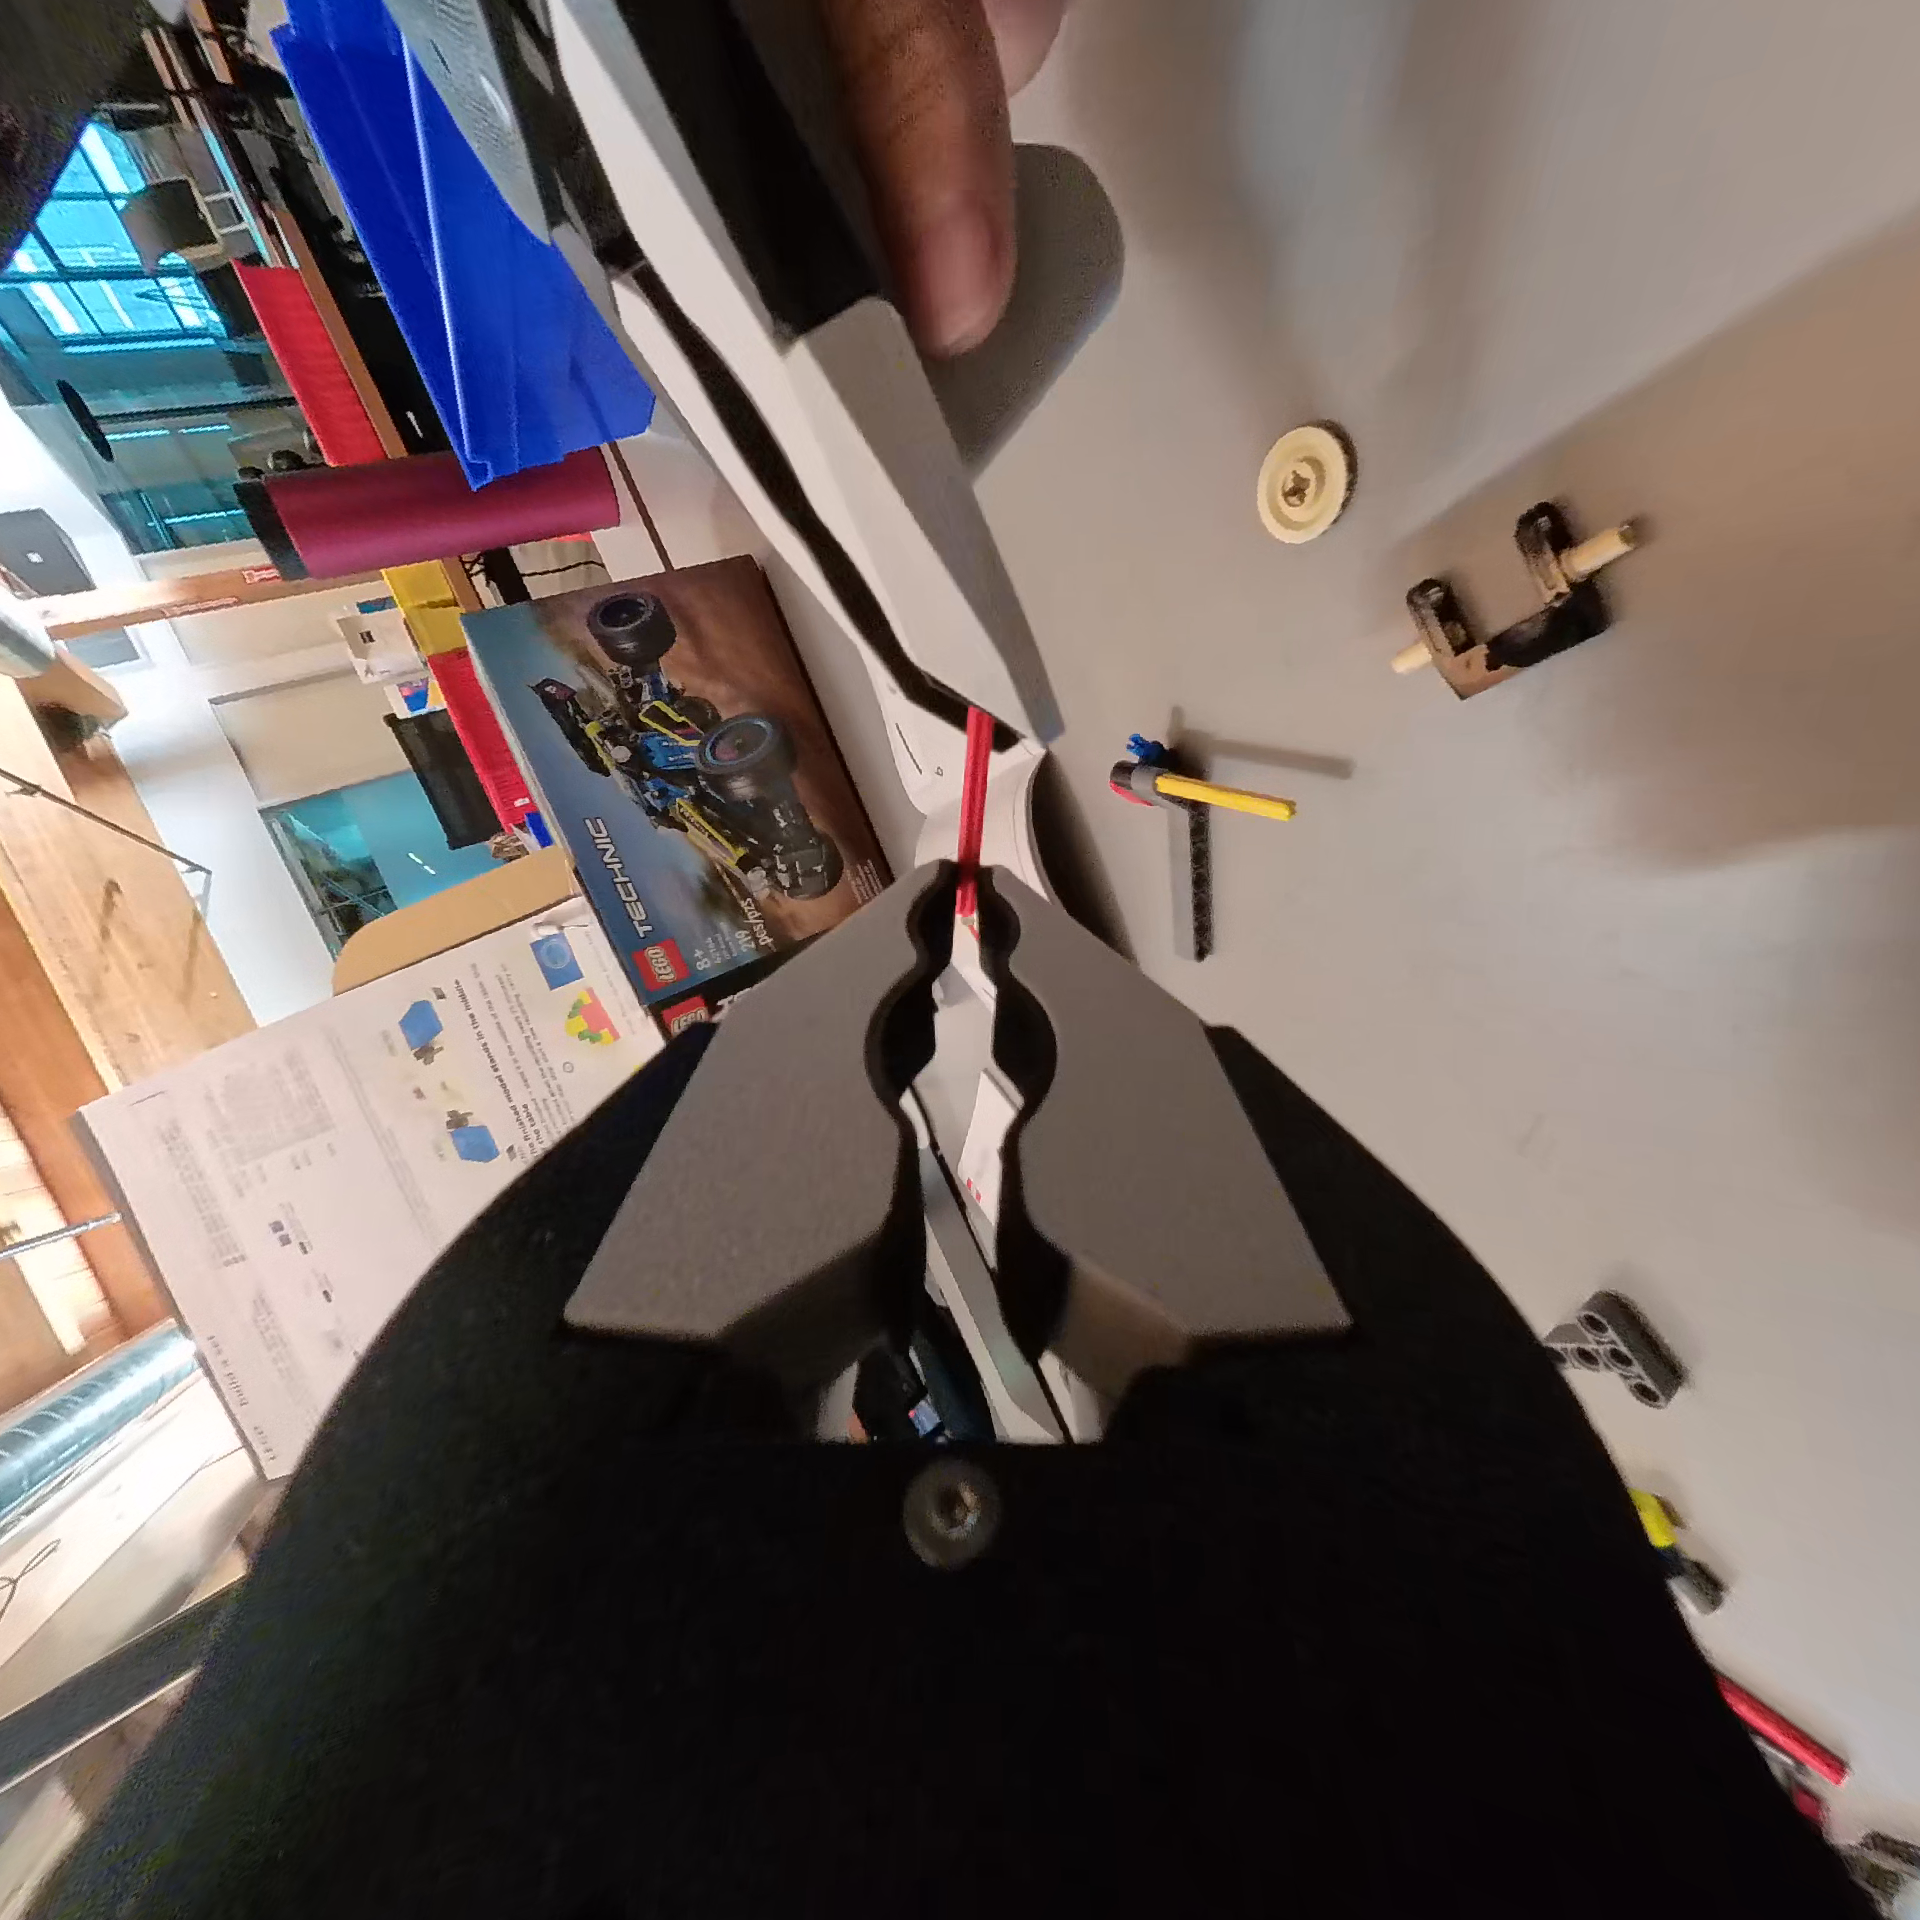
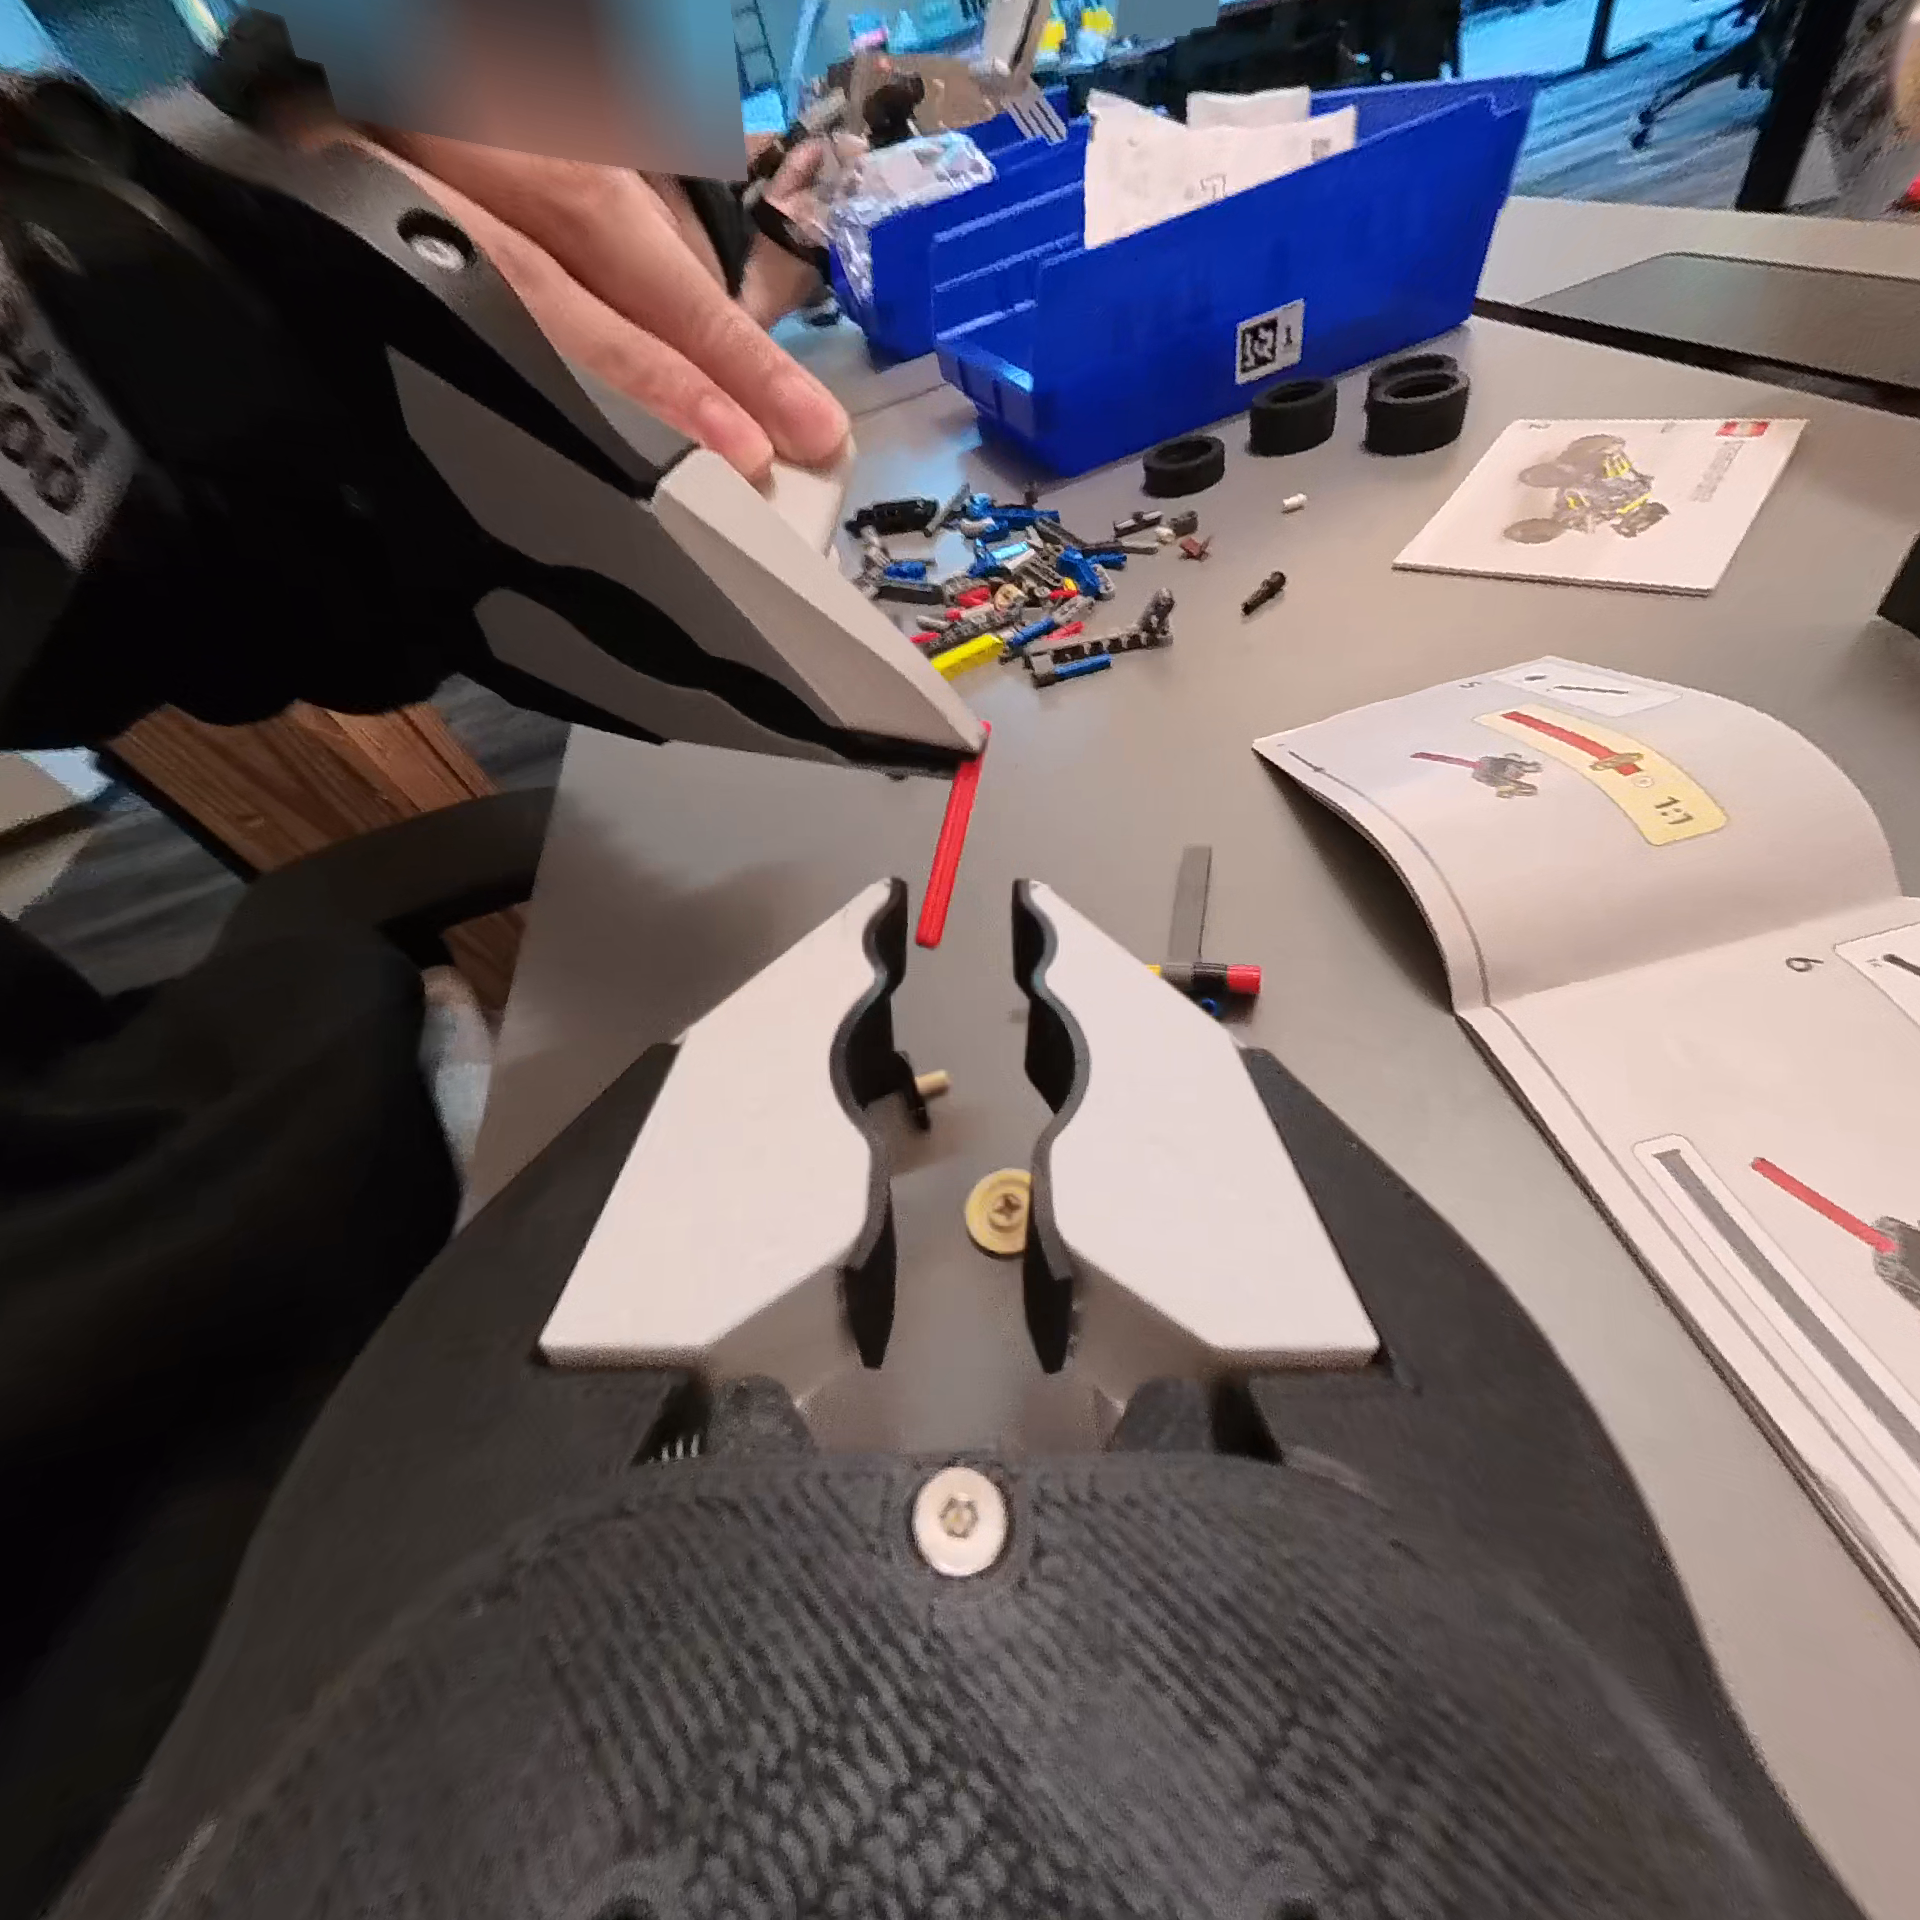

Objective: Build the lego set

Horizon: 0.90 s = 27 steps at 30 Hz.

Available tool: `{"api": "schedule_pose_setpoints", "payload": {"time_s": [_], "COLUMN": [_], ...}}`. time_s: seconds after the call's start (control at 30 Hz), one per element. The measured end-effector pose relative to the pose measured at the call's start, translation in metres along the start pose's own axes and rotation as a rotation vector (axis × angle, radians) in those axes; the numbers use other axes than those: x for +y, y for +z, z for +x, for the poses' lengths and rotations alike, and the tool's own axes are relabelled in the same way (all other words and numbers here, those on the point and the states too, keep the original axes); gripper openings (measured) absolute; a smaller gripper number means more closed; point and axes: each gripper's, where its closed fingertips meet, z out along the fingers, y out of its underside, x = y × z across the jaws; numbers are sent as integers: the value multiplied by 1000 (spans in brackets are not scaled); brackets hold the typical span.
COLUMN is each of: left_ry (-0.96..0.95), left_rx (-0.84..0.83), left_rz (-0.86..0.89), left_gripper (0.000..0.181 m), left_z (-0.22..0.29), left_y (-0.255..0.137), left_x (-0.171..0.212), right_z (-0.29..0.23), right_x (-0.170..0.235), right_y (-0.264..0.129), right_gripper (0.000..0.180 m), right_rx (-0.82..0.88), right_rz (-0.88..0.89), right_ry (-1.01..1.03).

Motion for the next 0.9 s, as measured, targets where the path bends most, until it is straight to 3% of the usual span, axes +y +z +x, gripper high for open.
{"api": "schedule_pose_setpoints", "payload": {"time_s": [0.1,0.17,0.4,0.47,0.6,0.67,0.77,0.9], "left_ry": [33,50,-37,-213,-831,-1072,-1280,-1358], "left_rx": [-4,-1,-4,11,72,111,166,216], "left_rz": [-16,-24,17,126,522,757,1042,1180], "left_gripper": [1,1,2,9,23,18,15,18], "left_z": [-1,0,-4,-10,-42,-58,-72,-74], "left_y": [0,0,-2,-7,-32,-48,-65,-66], "left_x": [1,1,-1,-4,-11,-13,-17,-29], "right_z": [-2,-1,3,2,-12,-19,-25,-33], "right_x": [-4,-6,-8,-13,-39,-53,-61,-72], "right_y": [2,3,3,0,-13,-22,-27,-30], "right_gripper": [5,12,3,3,3,2,2,2], "right_rx": [18,40,82,62,-43,-72,-77,-93], "right_rz": [15,18,22,76,289,402,478,567], "right_ry": [-42,-53,-139,-161,-166,-176,-213,-209]}}
